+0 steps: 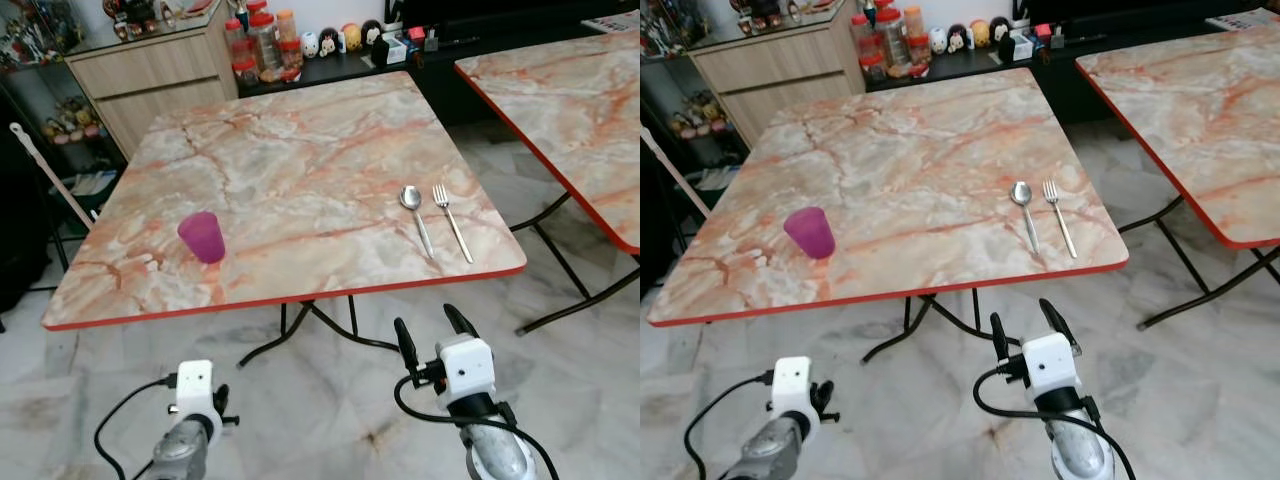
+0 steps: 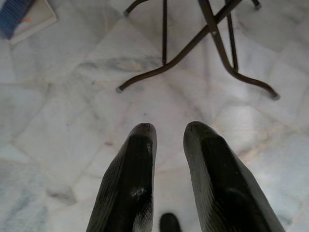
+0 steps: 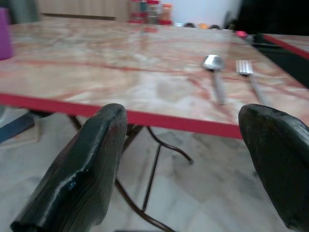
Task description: Setting the table
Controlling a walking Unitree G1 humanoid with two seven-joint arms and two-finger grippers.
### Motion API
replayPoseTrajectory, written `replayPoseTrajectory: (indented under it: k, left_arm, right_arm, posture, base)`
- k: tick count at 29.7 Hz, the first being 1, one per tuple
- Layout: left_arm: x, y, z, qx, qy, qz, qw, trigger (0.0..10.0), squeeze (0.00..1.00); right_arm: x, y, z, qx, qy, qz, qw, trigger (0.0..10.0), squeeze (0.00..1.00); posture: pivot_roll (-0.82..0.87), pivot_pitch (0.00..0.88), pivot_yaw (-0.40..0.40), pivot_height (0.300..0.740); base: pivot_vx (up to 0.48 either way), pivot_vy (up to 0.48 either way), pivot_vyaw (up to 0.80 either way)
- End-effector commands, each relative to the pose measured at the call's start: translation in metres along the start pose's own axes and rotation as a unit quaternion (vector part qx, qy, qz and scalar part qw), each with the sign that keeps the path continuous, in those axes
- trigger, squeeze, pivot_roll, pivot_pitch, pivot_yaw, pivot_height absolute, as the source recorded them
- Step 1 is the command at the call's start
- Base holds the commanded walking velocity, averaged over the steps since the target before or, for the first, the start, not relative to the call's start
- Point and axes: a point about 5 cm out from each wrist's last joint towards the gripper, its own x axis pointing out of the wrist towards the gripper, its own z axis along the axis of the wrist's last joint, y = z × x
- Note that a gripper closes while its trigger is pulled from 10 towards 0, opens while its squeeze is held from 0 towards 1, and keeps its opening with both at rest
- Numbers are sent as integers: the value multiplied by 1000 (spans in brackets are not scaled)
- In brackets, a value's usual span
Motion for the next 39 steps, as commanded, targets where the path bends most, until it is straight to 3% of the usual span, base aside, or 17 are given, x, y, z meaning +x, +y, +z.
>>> replayPoseTrajectory:
  k: [1,7,12,15,18,23,30,33,35,39]
  left_arm:
    - [2,3,7,-7,-15,12,1000,10000,0]
    - [3,-1,9,-1,-15,2,1000,10000,0]
    - [5,19,29,-15,-58,42,997,10000,0]
    - [5,34,39,-74,-81,85,990,10000,0]
    - [6,33,42,-40,-82,70,993,10000,0]
    - [-2,45,22,-14,-47,76,996,10000,0]
    - [-4,26,2,9,-6,56,998,10000,0]
    - [-3,18,0,27,-6,41,999,10000,0]
    - [-2,15,1,16,-4,43,999,10000,0]
    - [0,8,0,21,4,33,999,10000,0]
  right_arm:
    - [5,1,-1,10,4,1,1000,10000,0]
    - [13,-3,1,8,-1,-6,1000,10000,0]
    - [24,12,5,27,-10,19,999,10000,0]
    - [25,21,1,31,-4,43,999,10000,0]
    - [24,25,-4,39,6,40,998,10000,0]
    - [26,42,-5,57,5,48,997,10000,0]
    - [32,25,2,46,-15,17,999,10000,0]
    - [31,23,9,57,-22,2,998,10000,0]
    - [31,22,12,62,-25,-3,998,10000,0]
    - [31,21,8,47,-19,-2,999,10000,0]
  posture:
    - [-66,11,100,728]
    - [-84,0,101,728]
    - [-46,0,61,728]
    - [-6,0,86,728]
    - [31,0,91,728]
    - [40,0,100,728]
    - [-24,0,108,728]
    - [-49,0,103,728]
    - [-65,0,107,728]
    - [-75,0,106,728]
  base:
    - [0,0,0]
    - [0,0,0]
    - [0,0,0]
    - [0,0,0]
    - [0,0,0]
    - [0,0,0]
    - [0,-42,0]
    - [0,-298,0]
    - [0,-294,0]
    - [0,-269,0]
